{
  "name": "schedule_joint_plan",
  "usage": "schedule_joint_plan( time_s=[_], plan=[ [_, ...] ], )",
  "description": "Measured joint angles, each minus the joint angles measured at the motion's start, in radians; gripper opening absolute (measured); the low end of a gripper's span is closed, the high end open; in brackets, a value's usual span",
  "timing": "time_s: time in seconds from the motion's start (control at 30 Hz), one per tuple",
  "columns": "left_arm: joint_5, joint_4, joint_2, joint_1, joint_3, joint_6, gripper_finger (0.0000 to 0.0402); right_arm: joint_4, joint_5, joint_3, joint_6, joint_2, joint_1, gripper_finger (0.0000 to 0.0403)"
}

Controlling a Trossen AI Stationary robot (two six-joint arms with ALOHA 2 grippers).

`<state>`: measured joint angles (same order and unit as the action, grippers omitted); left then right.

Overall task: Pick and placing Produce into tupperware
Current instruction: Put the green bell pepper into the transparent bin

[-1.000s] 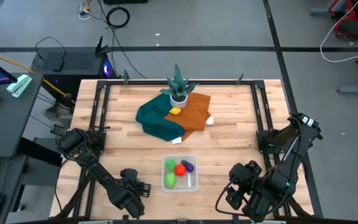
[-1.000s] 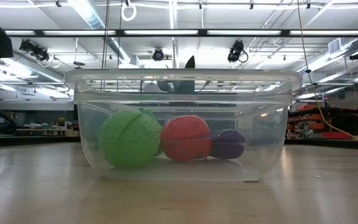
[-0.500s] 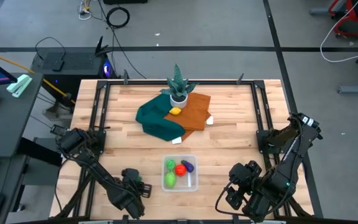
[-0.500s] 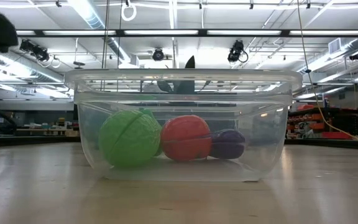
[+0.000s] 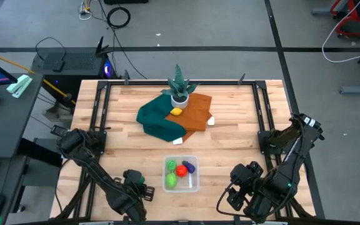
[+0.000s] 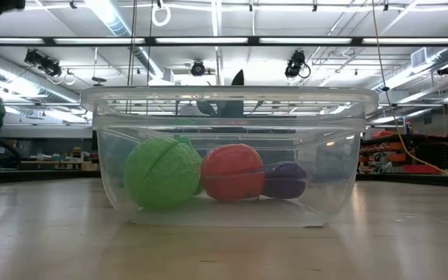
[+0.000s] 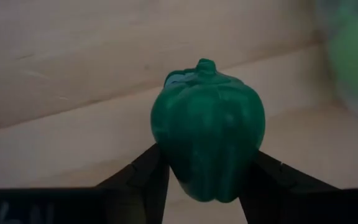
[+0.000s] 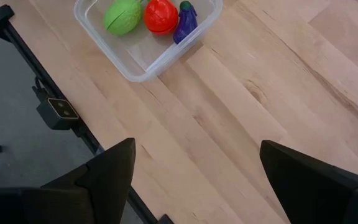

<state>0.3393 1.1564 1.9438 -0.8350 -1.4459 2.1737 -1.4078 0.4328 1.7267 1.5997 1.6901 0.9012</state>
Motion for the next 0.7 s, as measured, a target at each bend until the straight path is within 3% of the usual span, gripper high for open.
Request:
schedule_joint_plan(
  time_s=[0.4, 0.7],
  plan=[
    [0.154, 0.050, -0.001, 0.091, -0.209, -0.268, 0.0160, 0.000, 0.000, 0.000, -0.002, 0.000, 0.000, 0.0309],
    [0.154, -0.201, -0.001, 0.226, -0.237, -0.650, 0.0156, 0.000, 0.000, 0.000, 0.003, 0.000, 0.000, 0.0309]
  ],
)
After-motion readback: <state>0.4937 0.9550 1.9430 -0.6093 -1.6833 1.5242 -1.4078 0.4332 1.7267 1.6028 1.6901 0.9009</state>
